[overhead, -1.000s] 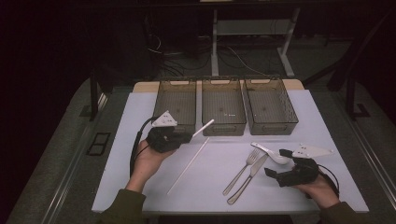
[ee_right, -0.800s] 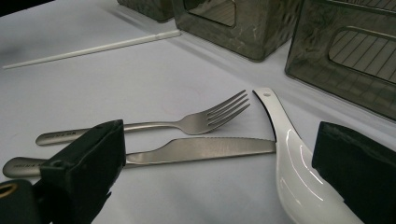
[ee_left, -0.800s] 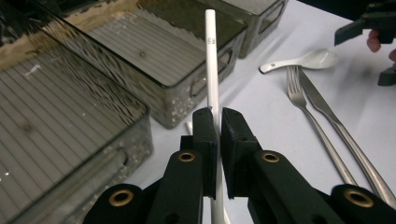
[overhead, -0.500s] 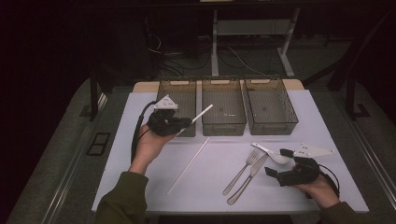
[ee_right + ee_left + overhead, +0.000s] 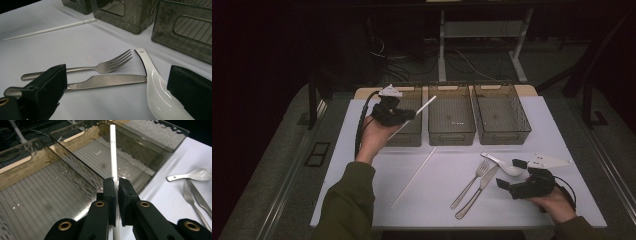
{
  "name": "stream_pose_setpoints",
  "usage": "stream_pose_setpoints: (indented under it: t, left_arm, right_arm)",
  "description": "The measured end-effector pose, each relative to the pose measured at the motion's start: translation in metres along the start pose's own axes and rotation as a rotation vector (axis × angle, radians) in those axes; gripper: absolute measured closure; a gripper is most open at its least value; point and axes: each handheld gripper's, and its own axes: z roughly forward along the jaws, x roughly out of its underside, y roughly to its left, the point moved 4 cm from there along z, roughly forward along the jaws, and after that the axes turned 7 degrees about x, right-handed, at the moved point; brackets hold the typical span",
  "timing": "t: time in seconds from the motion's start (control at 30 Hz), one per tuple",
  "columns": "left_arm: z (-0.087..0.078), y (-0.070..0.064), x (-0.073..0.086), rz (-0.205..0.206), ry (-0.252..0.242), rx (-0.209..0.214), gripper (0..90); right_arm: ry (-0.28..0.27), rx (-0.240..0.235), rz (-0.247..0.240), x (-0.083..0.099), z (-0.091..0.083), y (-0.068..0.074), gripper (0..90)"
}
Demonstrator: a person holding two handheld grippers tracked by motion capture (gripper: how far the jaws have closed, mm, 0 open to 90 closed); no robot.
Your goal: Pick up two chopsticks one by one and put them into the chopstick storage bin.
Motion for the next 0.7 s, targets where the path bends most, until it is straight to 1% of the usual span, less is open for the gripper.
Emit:
stream_pose_setpoints:
  t: [0.03, 0.1, 0.17, 0.2, 0.27, 0.33, 0.4, 0.5, 0.6, 0.7]
  left_arm:
    - [0.002, 0.002, -0.002, -0.006, -0.002, -0.002, 84.1]
    - [0.004, 0.008, -0.007, -0.005, 0.004, -0.014, 84.0]
    - [0.006, 0.014, -0.011, -0.006, 0.000, -0.013, 84.0]
    - [0.007, 0.017, -0.012, -0.013, -0.006, -0.017, 84.0]
    - [0.009, 0.023, -0.015, -0.004, 0.002, -0.023, 84.0]
    - [0.012, 0.028, -0.017, -0.010, -0.011, -0.027, 84.0]
    - [0.015, 0.035, -0.016, 0.009, -0.005, -0.026, 84.0]
    - [0.020, 0.045, -0.016, 0.008, -0.004, -0.041, 84.0]
    - [0.023, 0.056, -0.016, -0.011, -0.022, -0.058, 84.0]
    - [0.022, 0.068, -0.015, -0.018, -0.032, -0.078, 84.0]
  right_arm:
    - [-0.002, 0.002, 0.001, 0.000, 0.000, 0.000, 2.9]
    - [-0.003, 0.002, 0.004, 0.000, 0.000, 0.000, 2.9]
    - [-0.002, 0.001, 0.005, 0.000, -0.001, 0.000, 3.0]
    - [-0.003, 0.002, 0.005, 0.000, 0.000, 0.000, 2.9]
    - [-0.003, 0.002, 0.008, 0.000, -0.001, 0.000, 3.0]
    - [-0.005, 0.001, 0.008, 0.000, -0.001, -0.001, 3.0]
    - [-0.005, 0.000, 0.008, 0.000, -0.001, -0.001, 2.9]
    - [-0.006, -0.002, 0.012, -0.001, -0.001, 0.000, 2.9]
    - [-0.008, -0.004, 0.010, -0.001, -0.001, 0.000, 3.0]
    - [-0.010, -0.006, 0.011, -0.001, -0.002, -0.001, 3.0]
